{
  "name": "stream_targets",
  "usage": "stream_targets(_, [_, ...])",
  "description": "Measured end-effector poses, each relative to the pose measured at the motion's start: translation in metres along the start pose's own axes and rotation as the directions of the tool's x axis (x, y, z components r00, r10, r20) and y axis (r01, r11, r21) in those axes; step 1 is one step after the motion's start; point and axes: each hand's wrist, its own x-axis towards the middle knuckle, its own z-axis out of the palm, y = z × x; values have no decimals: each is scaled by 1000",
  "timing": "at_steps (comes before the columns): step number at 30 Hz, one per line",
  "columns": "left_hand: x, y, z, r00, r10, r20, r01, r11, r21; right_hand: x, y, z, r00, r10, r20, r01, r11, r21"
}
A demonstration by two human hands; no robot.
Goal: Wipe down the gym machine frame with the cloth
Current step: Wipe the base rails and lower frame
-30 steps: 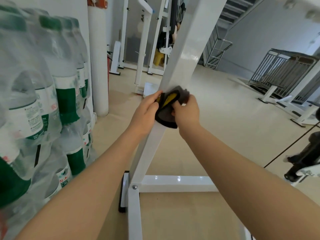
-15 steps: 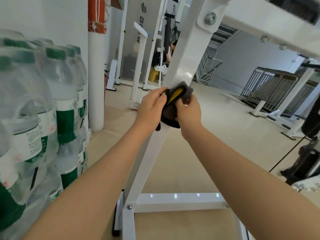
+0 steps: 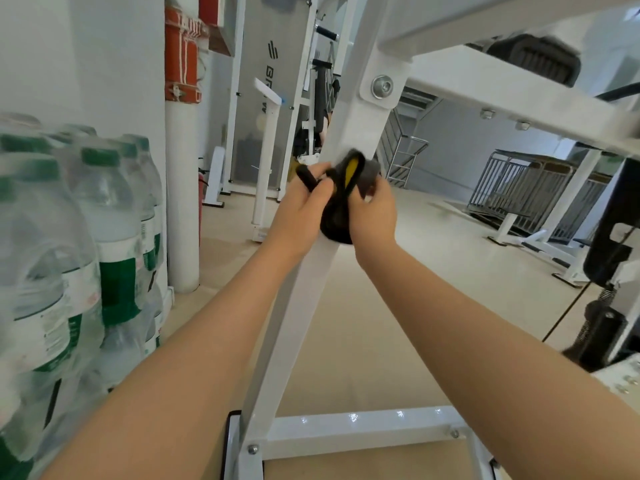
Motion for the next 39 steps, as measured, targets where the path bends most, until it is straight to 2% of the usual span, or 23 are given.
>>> stream_targets(4, [6, 3, -3, 1000, 11, -13, -11, 1000, 12, 11, -8, 6, 999, 17, -40, -18, 1000, -11])
stream_targets(9, [7, -1, -5, 998, -41, -49, 41, 999, -3, 41, -48, 8, 998, 11, -59, -2, 987, 159])
stream_targets(13, [0, -14, -4, 988, -129, -82, 125, 991, -49, 22, -37, 16, 996, -66, -66, 69, 997, 44])
stream_targets(16, [-5, -20, -4, 978, -183, -99, 177, 982, -69, 2, -19, 25, 997, -49, -62, 51, 998, 31])
stream_targets(21, [-46, -49, -8, 951, -278, -135, 266, 959, -102, -53, 35, 28, 996, 70, 61, -70, 998, -7])
stream_targets(25, [-92, -91, -8, 890, -408, -206, 379, 911, -164, -97, 93, 36, 979, 184, 89, -169, 974, -148])
stream_targets(27, [-115, -111, -10, 873, -438, -214, 422, 899, -117, -120, 124, 41, 956, 262, 131, -239, 956, -168])
stream_targets(31, [-155, -145, -17, 836, -519, -175, 523, 852, -28, -161, 163, 43, 865, 450, 221, -415, 890, -187])
stream_targets(33, [-163, -155, -21, 827, -537, -164, 543, 840, -9, -156, 163, 45, 897, 405, 176, -394, 914, -92])
stream_targets(36, [-163, -164, -26, 823, -541, -172, 553, 833, 26, -134, 155, 49, 956, 284, 78, -284, 959, -4])
stream_targets(39, [-171, -175, -26, 810, -559, -178, 574, 818, 42, -133, 162, 49, 969, 227, 95, -229, 973, 10])
